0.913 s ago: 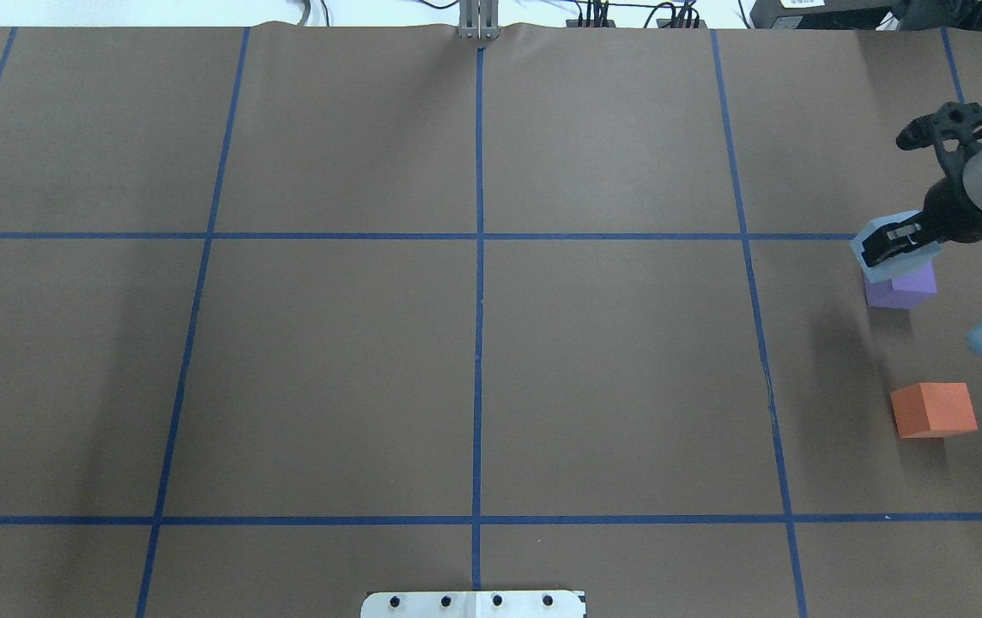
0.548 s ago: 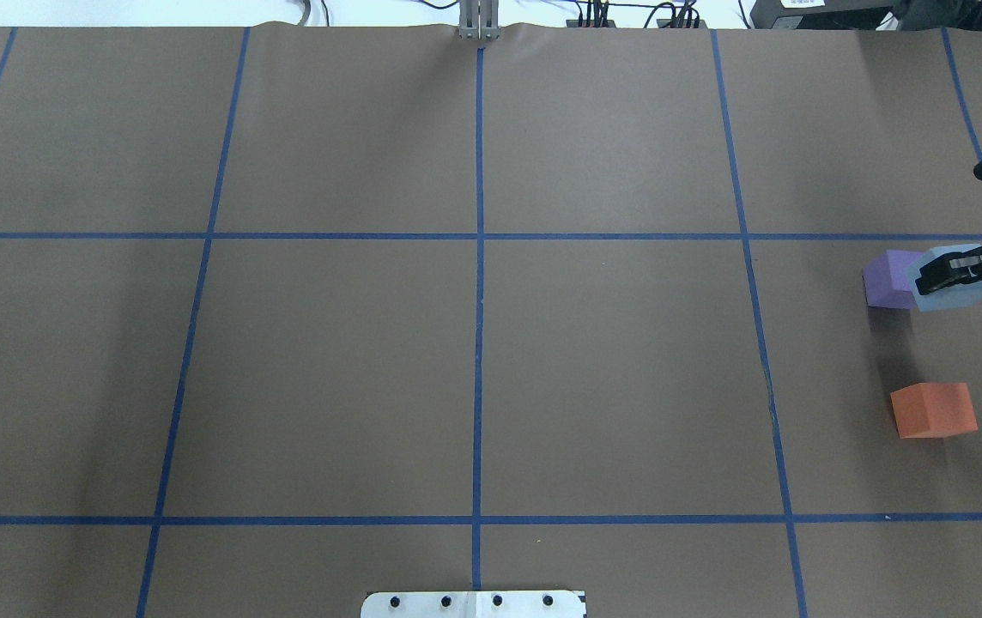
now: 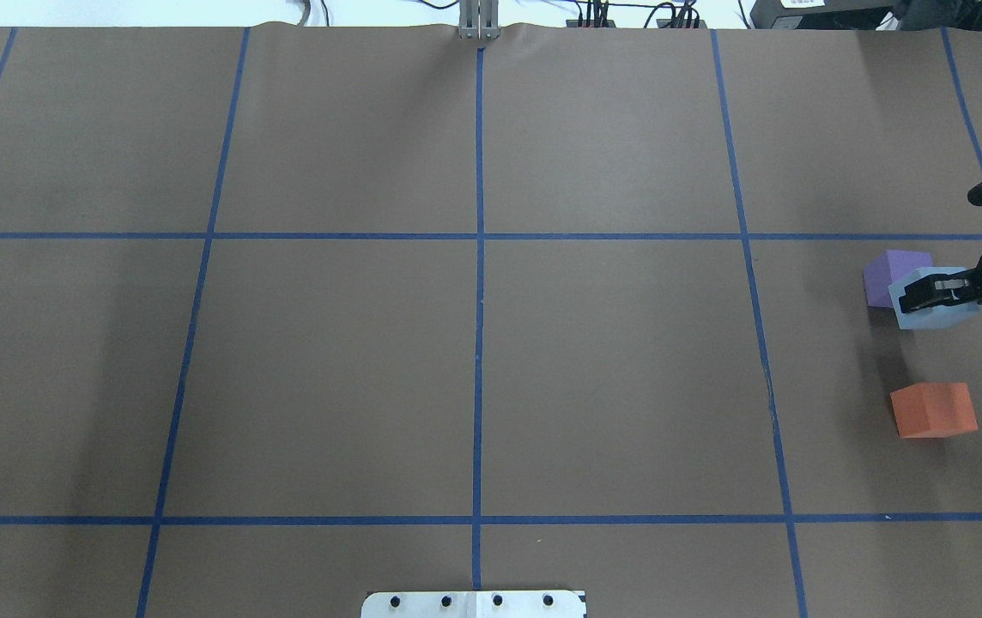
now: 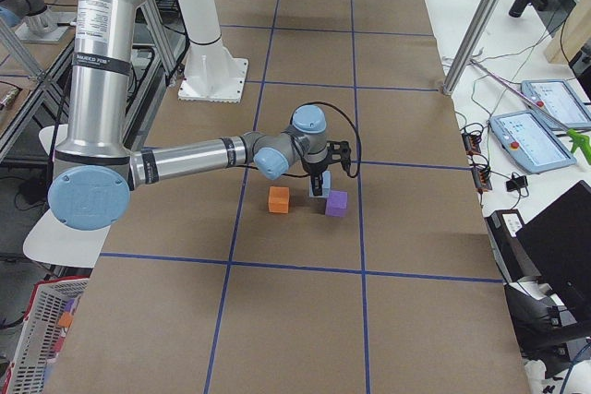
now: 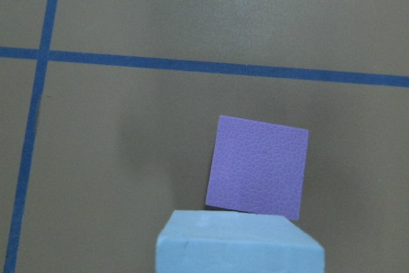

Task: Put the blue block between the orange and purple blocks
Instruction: 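Lower the light blue cube into the gap between purple and orange cubes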

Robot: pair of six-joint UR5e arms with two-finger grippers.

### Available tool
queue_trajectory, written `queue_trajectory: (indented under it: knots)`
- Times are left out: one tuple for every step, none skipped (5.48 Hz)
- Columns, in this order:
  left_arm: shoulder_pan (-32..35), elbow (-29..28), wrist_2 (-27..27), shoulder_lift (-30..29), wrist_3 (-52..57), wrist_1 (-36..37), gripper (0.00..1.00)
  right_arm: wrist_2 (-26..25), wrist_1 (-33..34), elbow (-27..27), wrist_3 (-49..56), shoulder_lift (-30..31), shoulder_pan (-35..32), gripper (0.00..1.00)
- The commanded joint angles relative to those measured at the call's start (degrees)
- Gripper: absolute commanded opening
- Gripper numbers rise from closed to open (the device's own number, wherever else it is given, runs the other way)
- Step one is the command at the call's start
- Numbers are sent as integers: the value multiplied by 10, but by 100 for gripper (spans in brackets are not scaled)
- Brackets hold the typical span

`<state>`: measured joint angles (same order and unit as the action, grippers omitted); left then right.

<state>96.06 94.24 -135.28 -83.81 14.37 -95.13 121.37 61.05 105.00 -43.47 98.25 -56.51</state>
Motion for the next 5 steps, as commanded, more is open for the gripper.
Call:
queue_trajectory:
  knots:
    - [0,0,-1,0,0,-1,100,-18,-8,-3,-11,13,24,30]
    - [0,1,-1,0,0,-1,100,-26,-8,-3,-12,14,34,30]
    - [0,1,-1,0,0,-1,100,-42,-8,-4,-16,21,46,29]
    - [0,1,-1,0,0,-1,100,-52,-8,-13,-19,22,56,28]
    - [0,1,-1,0,0,-1,100,-57,-34,-31,-19,21,61,28]
